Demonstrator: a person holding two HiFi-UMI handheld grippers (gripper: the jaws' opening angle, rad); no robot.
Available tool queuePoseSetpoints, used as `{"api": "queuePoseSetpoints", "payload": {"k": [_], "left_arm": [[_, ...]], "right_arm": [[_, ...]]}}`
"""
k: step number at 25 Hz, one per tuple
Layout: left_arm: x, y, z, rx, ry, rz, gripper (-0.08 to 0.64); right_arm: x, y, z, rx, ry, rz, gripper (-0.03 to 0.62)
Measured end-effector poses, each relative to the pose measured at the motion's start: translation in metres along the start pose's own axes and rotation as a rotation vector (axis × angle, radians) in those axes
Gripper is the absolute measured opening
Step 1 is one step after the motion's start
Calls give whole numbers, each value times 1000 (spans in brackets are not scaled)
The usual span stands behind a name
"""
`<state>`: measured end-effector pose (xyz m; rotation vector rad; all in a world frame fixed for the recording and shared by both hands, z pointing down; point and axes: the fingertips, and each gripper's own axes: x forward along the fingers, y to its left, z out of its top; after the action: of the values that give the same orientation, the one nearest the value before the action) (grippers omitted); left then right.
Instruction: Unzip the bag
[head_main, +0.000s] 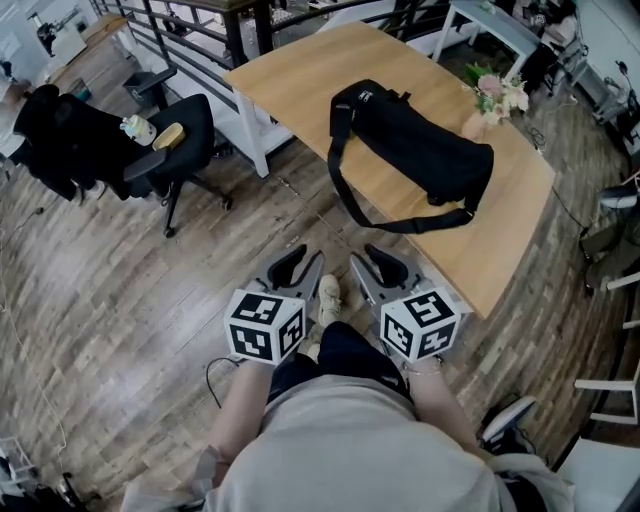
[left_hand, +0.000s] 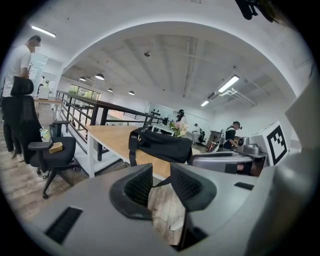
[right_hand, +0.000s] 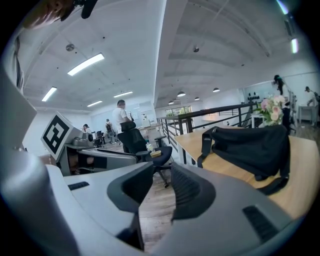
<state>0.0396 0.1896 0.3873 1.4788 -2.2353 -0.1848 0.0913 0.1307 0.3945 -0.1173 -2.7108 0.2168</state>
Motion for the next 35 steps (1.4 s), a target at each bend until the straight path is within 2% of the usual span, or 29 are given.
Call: {"api": "queuePoseSetpoints", "payload": {"k": [6, 14, 20, 27, 35], "left_arm": [[41, 22, 20, 21, -6, -5, 120], [123, 45, 76, 45, -11, -28, 120], [176, 63, 98, 55, -1, -25, 120], [224, 72, 108, 55, 28, -37, 120], [258, 76, 103, 48, 87, -58, 120]], "right_arm": [[31, -36, 16, 11, -31, -18, 106], [81, -107, 73, 1, -64, -36, 106], [116, -152, 98, 2, -79, -33, 106], [136, -193, 106, 31, -82, -40, 106], [145, -216, 104, 53, -64, -60, 106]]}}
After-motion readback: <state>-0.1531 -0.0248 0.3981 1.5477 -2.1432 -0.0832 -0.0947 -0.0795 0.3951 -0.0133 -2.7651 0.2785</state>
